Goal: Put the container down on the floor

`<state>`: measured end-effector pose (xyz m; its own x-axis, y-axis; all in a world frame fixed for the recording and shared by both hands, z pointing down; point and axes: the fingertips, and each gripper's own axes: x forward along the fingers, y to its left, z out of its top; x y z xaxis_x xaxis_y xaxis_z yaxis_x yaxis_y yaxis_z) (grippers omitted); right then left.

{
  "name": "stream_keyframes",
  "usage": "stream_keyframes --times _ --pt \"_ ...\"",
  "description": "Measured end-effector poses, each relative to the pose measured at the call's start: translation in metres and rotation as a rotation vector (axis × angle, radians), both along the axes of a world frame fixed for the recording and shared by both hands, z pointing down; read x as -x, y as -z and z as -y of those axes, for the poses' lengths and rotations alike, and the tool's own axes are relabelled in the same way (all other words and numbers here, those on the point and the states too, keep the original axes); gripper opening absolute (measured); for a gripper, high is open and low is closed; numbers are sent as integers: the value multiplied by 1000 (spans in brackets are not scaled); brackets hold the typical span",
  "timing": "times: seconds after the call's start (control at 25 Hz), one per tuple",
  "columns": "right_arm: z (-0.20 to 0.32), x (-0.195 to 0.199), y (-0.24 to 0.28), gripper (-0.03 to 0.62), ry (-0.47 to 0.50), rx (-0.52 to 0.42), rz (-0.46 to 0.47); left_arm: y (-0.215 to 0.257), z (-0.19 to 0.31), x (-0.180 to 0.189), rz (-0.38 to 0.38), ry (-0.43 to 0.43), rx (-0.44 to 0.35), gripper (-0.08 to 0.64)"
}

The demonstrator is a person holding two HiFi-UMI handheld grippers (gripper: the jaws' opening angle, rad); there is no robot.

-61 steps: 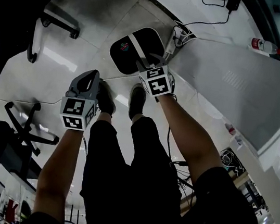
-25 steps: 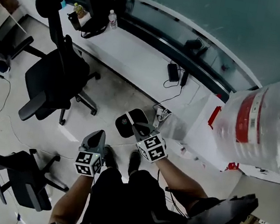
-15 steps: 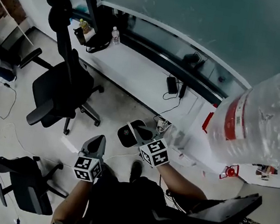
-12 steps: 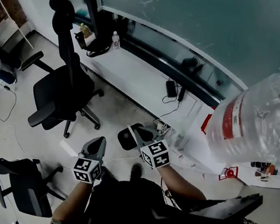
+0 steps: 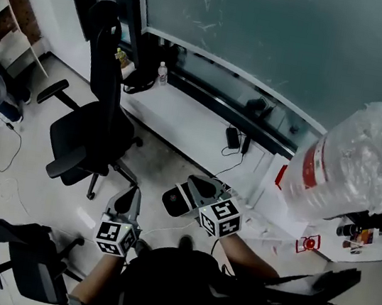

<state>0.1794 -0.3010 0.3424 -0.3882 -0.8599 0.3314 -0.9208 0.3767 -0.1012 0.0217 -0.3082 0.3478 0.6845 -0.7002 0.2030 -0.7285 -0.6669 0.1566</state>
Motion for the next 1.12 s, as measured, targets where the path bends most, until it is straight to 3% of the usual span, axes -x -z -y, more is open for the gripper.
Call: stream_keyframes --times 0.08,0.36,0.72,1.0,1.12 --pt "-3 9 10 8 1 -13 2 13 -1 18 2 33 -38 6" --pt "-5 27 27 8 -14 -26 -22 35 -9 56 -40 56 -54 6" --pt "-4 51 39 8 3 -57 -32 44 -12 66 -15 56 -82 6" --pt "-3 54 50 8 -4 -90 -33 48 -5 70 -30 59 -95 6" --pt "-2 53 50 8 -11 -90 -32 54 0 72 -71 50 -83 6"
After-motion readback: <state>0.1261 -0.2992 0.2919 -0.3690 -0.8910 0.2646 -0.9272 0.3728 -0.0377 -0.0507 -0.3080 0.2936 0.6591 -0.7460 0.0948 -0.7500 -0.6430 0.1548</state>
